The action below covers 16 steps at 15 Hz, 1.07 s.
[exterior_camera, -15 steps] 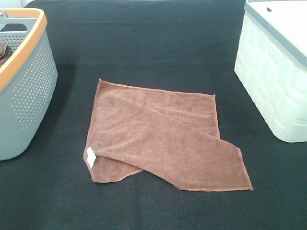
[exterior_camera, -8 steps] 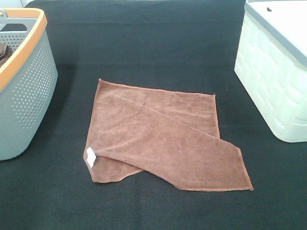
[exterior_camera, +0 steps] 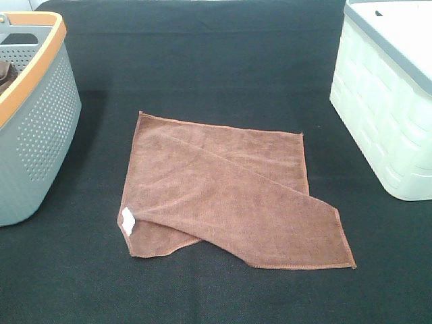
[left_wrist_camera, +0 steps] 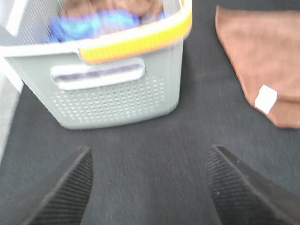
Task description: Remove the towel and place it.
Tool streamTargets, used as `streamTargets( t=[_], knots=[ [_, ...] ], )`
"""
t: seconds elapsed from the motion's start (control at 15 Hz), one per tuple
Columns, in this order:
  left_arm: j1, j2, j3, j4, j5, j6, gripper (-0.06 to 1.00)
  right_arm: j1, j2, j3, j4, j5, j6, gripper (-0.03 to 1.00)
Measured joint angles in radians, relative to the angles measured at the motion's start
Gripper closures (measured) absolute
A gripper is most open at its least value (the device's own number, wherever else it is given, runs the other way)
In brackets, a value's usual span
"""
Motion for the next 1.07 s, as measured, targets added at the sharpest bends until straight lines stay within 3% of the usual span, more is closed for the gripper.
streamTargets(
  t=[1.07],
  knots=[
    [0.014, -0.028, -0.001, -0.005, 0.000, 0.000, 0.28, 0.000, -0.020, 0.000, 0.018, 0.000, 0.000, 0.12]
  ],
)
